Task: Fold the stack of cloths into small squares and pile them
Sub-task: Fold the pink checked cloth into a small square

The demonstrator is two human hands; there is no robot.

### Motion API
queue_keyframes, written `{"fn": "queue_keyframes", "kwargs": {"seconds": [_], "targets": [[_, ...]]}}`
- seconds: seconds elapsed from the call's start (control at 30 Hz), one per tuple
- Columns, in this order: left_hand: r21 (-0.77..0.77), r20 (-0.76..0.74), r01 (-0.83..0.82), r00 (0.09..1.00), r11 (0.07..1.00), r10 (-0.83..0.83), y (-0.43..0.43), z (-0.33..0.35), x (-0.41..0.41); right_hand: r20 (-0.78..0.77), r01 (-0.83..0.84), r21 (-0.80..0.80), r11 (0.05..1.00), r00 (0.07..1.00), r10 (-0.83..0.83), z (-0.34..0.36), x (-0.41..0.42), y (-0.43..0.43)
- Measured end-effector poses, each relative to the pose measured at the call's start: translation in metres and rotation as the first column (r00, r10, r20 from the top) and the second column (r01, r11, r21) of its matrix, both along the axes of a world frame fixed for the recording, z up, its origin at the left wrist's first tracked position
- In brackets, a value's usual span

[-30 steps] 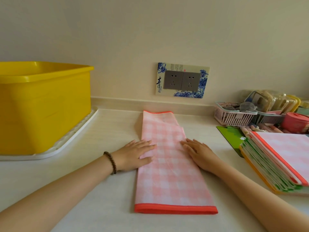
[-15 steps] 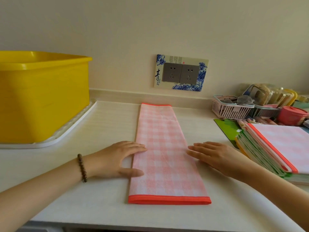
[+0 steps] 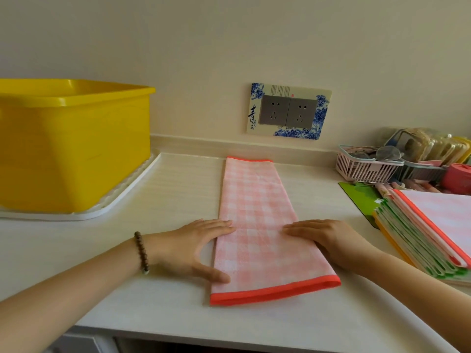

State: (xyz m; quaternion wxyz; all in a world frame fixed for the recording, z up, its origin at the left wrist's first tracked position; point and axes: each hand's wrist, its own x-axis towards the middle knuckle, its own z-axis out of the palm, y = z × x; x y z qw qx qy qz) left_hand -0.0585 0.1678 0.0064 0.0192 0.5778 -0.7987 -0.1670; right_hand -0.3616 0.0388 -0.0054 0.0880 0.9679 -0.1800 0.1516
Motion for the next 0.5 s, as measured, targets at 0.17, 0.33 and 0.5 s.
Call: {"fn": "queue_keyframes", "kwargs": {"seconds": [0.17,0.33,0.5], "targets": [[-0.008,-0.481,-0.211,0.858,0.977,0.181,-0.014,-0.001,0.006,0.115,0.138,0.469,0.872,0.97,-0.215,0.01,0.005,0.003],[0.138,-0.674,-0.327,0.661,0.935,0.33,-0.035,0.004,0.017,0.312,0.131,0.632,0.764,0.859,-0.406,0.006,0.023,-0.015],[0.148,-0.732,-0.422,0.561,0.894,0.387,-0.048,0.004,0.009,0.338,0.101,0.783,0.614,0.759,-0.556,0.008,0.039,-0.029]]}}
